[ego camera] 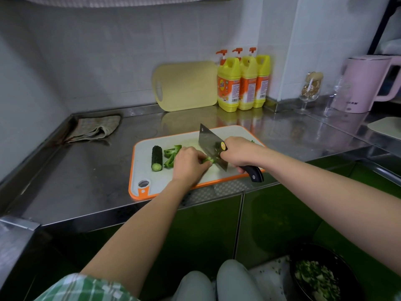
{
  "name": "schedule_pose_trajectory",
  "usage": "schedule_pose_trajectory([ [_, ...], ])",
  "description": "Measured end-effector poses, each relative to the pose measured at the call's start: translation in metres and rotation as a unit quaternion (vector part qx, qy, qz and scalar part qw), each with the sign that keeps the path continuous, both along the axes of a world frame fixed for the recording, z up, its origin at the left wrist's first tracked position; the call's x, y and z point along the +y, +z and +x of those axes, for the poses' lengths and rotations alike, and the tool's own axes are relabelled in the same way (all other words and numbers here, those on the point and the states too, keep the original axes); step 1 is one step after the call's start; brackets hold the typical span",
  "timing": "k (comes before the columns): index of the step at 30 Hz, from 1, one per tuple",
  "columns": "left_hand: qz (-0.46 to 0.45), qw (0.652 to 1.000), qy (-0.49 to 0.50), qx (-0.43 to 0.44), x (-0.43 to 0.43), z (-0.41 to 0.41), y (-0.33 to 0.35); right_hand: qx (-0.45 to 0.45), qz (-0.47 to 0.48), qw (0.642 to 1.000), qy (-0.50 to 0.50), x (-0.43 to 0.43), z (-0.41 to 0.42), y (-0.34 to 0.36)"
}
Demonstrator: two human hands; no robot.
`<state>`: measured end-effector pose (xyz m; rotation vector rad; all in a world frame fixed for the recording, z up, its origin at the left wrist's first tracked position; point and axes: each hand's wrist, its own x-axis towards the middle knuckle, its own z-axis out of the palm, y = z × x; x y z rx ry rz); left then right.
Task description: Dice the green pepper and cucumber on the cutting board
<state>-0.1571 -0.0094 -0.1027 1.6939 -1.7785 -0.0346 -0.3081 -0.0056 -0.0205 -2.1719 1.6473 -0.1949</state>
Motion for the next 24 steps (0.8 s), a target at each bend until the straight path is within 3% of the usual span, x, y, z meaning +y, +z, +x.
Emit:
schedule_pose_trajectory([
  [7,0.0,1.0,-0.006,0.007,0.001,-0.002,0.001,0.037,0.008,0.999,0.0,0.001,0.007,-0.005],
  [13,-0.016,1.0,-0.01,0.007,0.005,-0.003,-0.001,-0.028,-0.045,0.998,-0.028,-0.011,0.006,-0.025],
  [17,-0.009,1.0,-0.002,0.009,0.007,-0.004,-0.001,-0.079,-0.03,0.996,-0.032,-0.009,0.001,-0.02],
  [24,-0.009,1.0,0.005,0.011,0.007,-0.004,0.0,0.024,0.032,0.999,0.003,0.005,0.002,0.007],
])
